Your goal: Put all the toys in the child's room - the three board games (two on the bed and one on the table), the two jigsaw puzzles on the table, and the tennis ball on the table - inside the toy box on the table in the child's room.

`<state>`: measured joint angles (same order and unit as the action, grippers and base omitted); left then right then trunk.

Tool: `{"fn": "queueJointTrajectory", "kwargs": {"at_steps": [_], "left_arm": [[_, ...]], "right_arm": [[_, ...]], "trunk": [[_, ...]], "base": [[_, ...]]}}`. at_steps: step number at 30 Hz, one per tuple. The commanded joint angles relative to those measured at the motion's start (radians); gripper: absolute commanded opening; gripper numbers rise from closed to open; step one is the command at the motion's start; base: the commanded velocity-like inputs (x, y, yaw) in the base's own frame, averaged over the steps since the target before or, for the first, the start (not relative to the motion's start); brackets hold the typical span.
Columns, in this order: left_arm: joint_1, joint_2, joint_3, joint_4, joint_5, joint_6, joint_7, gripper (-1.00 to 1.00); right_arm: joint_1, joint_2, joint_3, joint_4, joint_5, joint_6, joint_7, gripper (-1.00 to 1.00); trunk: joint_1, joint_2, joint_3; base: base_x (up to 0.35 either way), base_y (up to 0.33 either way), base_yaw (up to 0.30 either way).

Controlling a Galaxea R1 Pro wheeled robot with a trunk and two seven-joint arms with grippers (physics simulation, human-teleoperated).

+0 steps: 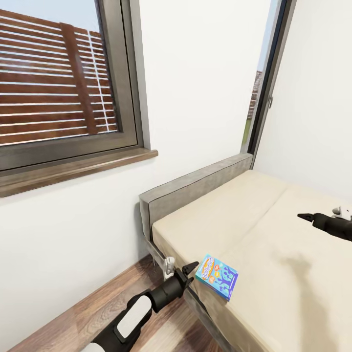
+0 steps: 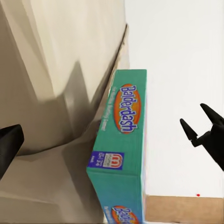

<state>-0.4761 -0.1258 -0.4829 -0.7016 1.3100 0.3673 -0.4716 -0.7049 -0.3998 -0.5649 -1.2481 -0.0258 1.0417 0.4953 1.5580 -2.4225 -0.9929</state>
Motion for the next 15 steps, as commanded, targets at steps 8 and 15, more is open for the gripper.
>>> {"fn": "queueJointTrajectory", "kwargs": {"at_steps": [8, 15], "left_arm": [[0.022, -0.039, -0.009, -0.046, 0.023, 0.013, 0.027, 1.00], [0.035, -0.036, -0.011, -0.060, 0.025, 0.013, 0.037, 1.00]], "right_arm": [[-0.001, 0.020, -0.001, -0.001, 0.000, 0.005, -0.001, 1.00], [-0.001, 0.034, 0.000, -0.004, 0.001, 0.005, -0.001, 1.00]], "trunk": [[0.000, 0.000, -0.001], [0.000, 0.000, -0.001]], "base": [[0.000, 0.000, 0.000], [0.000, 0.000, 0.000]]}}
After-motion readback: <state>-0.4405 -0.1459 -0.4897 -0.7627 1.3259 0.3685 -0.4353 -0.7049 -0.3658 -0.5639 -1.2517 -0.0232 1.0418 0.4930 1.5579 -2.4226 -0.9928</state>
